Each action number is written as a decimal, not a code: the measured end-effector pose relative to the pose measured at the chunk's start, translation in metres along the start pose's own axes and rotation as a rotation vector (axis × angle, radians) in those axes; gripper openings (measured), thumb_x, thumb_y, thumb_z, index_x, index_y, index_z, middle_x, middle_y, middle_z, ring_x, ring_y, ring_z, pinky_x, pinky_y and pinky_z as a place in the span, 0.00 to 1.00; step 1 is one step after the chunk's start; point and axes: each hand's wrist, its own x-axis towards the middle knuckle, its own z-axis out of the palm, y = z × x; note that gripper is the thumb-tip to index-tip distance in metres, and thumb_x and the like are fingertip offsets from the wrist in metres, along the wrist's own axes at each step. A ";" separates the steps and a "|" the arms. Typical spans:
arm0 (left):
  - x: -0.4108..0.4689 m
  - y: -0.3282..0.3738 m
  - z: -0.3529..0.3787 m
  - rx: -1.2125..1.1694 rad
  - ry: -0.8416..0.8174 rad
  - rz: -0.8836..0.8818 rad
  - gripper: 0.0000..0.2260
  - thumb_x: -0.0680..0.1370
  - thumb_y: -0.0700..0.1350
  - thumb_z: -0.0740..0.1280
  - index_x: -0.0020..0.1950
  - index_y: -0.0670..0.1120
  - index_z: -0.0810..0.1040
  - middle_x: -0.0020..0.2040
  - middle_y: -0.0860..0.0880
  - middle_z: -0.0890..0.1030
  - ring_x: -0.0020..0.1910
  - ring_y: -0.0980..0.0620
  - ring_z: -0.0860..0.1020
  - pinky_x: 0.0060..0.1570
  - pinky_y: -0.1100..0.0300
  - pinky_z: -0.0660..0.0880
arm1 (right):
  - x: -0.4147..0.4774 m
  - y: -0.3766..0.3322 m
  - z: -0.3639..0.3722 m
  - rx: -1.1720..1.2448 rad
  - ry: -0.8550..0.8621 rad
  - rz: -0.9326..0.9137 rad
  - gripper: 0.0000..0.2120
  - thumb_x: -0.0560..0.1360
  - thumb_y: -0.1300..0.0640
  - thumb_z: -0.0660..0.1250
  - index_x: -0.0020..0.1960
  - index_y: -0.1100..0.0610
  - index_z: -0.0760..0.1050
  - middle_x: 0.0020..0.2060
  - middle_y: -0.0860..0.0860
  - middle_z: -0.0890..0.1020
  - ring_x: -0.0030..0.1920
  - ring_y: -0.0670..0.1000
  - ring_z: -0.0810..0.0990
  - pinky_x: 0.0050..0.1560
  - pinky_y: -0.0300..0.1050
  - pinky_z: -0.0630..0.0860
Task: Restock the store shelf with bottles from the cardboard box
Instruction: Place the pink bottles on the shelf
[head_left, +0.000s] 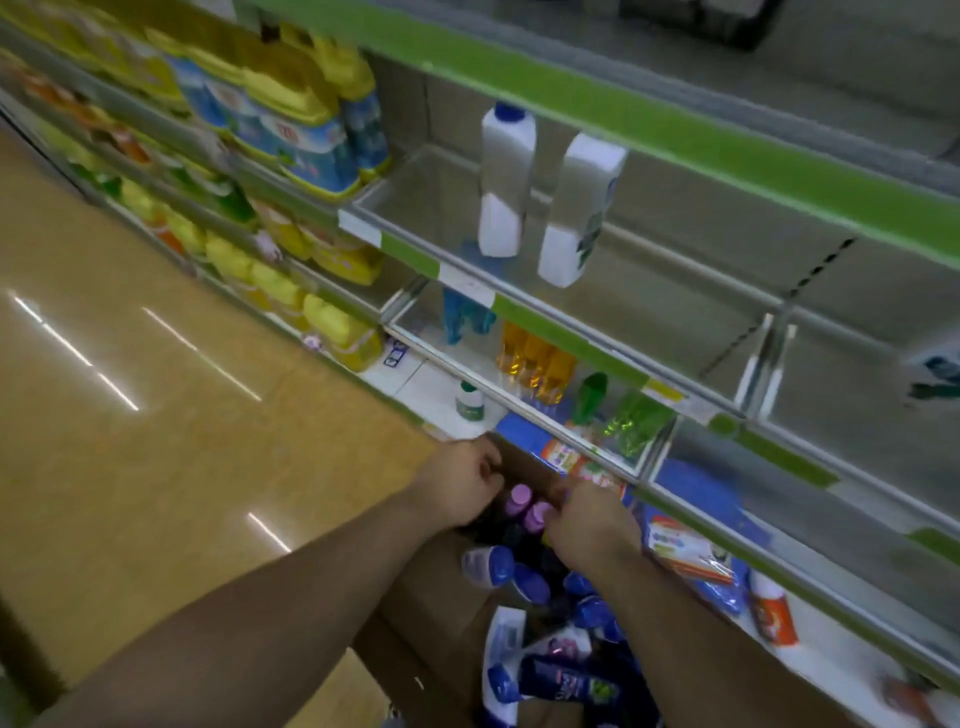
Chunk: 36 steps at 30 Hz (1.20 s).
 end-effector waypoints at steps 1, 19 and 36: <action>0.005 -0.008 0.010 0.041 -0.042 0.018 0.13 0.77 0.49 0.68 0.61 0.51 0.80 0.55 0.49 0.84 0.55 0.49 0.81 0.54 0.58 0.76 | 0.006 0.004 0.013 -0.024 -0.016 0.025 0.13 0.77 0.51 0.62 0.59 0.48 0.77 0.54 0.53 0.83 0.54 0.58 0.82 0.50 0.48 0.79; 0.105 -0.055 0.107 0.274 -0.397 0.229 0.20 0.76 0.49 0.68 0.67 0.59 0.71 0.64 0.50 0.78 0.62 0.46 0.77 0.63 0.47 0.75 | 0.086 0.017 0.099 -0.445 -0.035 0.008 0.16 0.79 0.57 0.62 0.66 0.49 0.69 0.54 0.51 0.83 0.52 0.56 0.84 0.41 0.47 0.72; 0.030 0.008 0.008 0.178 -0.143 0.336 0.22 0.70 0.57 0.70 0.62 0.52 0.73 0.58 0.50 0.77 0.56 0.48 0.77 0.51 0.53 0.76 | -0.015 0.033 -0.008 0.230 0.179 -0.058 0.19 0.70 0.36 0.71 0.56 0.40 0.72 0.40 0.45 0.83 0.43 0.51 0.82 0.40 0.48 0.78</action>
